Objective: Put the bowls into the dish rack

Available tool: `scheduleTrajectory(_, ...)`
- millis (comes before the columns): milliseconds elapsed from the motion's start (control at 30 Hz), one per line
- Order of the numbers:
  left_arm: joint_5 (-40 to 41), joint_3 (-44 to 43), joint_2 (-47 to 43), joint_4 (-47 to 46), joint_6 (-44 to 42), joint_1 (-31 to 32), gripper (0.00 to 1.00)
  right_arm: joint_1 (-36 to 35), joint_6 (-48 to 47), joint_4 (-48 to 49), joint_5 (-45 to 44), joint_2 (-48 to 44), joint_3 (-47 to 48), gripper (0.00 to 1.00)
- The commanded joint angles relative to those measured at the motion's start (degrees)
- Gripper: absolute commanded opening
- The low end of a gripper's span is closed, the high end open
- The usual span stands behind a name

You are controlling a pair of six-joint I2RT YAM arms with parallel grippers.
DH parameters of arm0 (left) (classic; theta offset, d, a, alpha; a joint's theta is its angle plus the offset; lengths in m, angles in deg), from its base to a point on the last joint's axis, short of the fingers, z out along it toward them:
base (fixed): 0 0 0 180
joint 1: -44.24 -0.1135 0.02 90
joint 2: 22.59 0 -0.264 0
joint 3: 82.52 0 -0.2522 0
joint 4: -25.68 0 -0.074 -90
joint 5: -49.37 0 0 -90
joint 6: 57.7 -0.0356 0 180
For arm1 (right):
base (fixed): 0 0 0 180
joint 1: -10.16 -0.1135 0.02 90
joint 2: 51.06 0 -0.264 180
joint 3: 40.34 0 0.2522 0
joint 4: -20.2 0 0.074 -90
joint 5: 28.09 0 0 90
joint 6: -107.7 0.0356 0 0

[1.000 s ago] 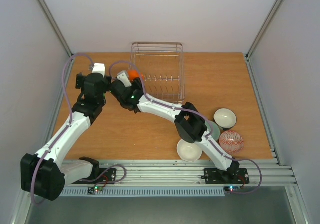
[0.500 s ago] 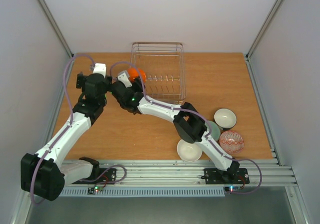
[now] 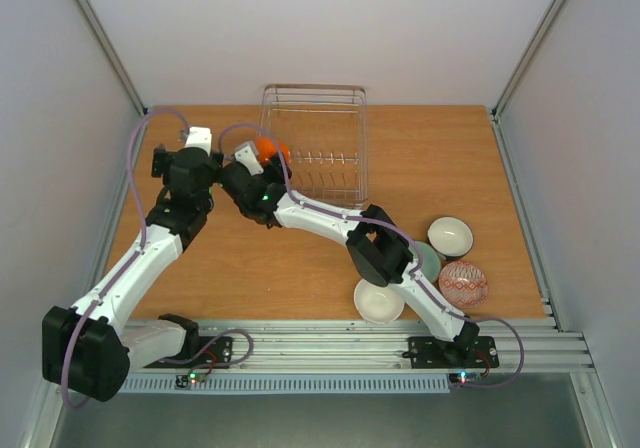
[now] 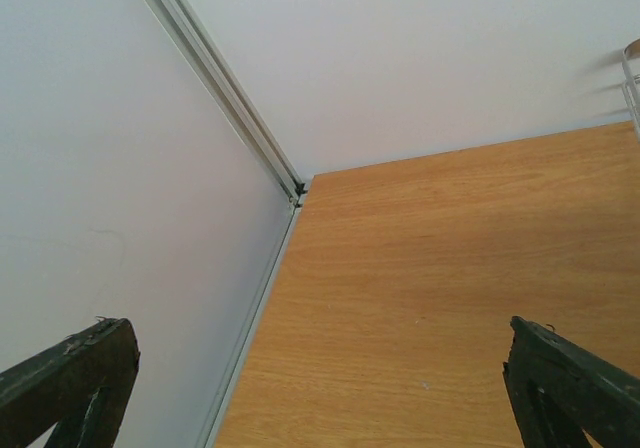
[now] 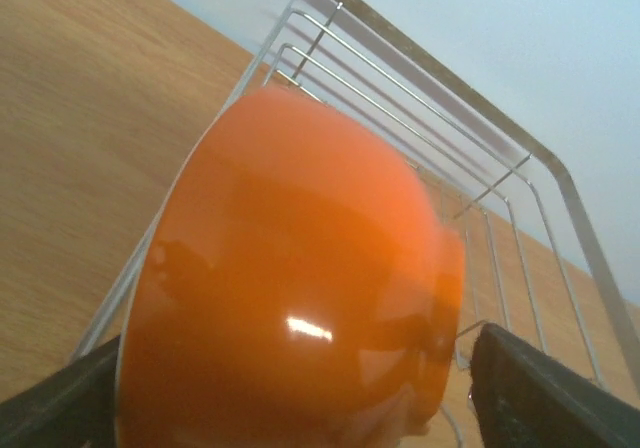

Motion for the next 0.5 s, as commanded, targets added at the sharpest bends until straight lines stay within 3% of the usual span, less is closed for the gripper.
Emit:
scheduleTrajectory(0,-3.4,0.4,-1.2,-3.8,0.2,1.0,0.99,-0.4,1.7,-1.2,2.9,0.6,0.4,0.87)
scheduleTrajectory(133,-3.7,0.5,-1.2,-3.6,0.2,1.0,0.99,-0.2,2.1,0.1,5.3,-0.8,-2.0,0.98)
scheduleTrajectory(467,-3.9,0.6,-1.0,-3.8,-0.1,1.0,0.99,-0.1,2.2,7.4,16.8,-11.4,-14.1,0.99)
